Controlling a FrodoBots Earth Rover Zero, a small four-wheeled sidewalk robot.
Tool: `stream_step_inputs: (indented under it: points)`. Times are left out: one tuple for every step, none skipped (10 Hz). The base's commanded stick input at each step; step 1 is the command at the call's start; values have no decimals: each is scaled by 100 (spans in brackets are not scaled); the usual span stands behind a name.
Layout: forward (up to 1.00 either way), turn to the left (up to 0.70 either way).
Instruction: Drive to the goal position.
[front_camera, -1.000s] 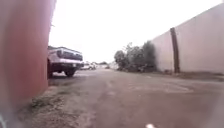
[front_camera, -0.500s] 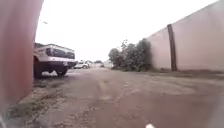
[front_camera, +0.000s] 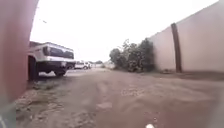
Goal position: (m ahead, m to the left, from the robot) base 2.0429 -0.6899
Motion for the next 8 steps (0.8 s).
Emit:
stream_step_inputs:
  points:
    - [70,0]
    - [70,0]
    - [70,0]
    - [70,0]
    - [70,0]
    - [70,0]
    - [70,0]
    - [70,0]
